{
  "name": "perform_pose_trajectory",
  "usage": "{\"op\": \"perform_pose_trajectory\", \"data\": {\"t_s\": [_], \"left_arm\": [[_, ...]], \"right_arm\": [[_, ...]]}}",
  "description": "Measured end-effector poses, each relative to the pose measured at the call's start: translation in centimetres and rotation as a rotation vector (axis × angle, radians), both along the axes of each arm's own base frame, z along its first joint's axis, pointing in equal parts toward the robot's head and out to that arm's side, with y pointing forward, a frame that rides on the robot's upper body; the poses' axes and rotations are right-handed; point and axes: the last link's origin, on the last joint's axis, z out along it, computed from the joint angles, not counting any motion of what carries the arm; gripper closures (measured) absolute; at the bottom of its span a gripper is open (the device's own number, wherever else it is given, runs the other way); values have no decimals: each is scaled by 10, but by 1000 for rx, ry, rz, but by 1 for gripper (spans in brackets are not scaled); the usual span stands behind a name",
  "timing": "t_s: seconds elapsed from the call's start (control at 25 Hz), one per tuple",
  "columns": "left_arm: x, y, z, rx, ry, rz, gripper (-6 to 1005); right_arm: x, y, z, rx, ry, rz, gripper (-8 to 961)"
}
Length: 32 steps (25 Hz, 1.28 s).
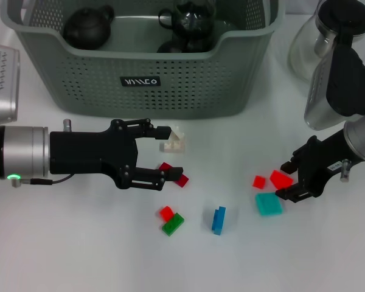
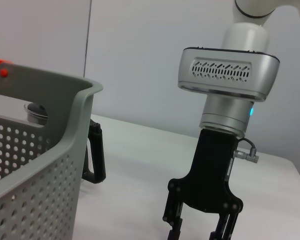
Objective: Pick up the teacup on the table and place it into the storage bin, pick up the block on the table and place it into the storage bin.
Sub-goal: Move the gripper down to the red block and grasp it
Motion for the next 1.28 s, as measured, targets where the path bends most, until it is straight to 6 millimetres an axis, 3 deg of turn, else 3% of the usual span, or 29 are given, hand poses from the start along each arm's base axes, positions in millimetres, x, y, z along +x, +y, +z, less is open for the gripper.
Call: {"op": "perform_pose_trajectory", "data": {"t_s": [0.12,1.0,1.28], "left_arm": [[0,0,0,0,0,0,155],[-1,2,-2,2,2,9,155],[-2,1,-1,4,6,12,156]], "right_arm": [[-2,0,-2,2,-15,10,365],[-13,3,-9,-4,-53,36,406],[-15,2,-15,-4,-77,38,559]]}}
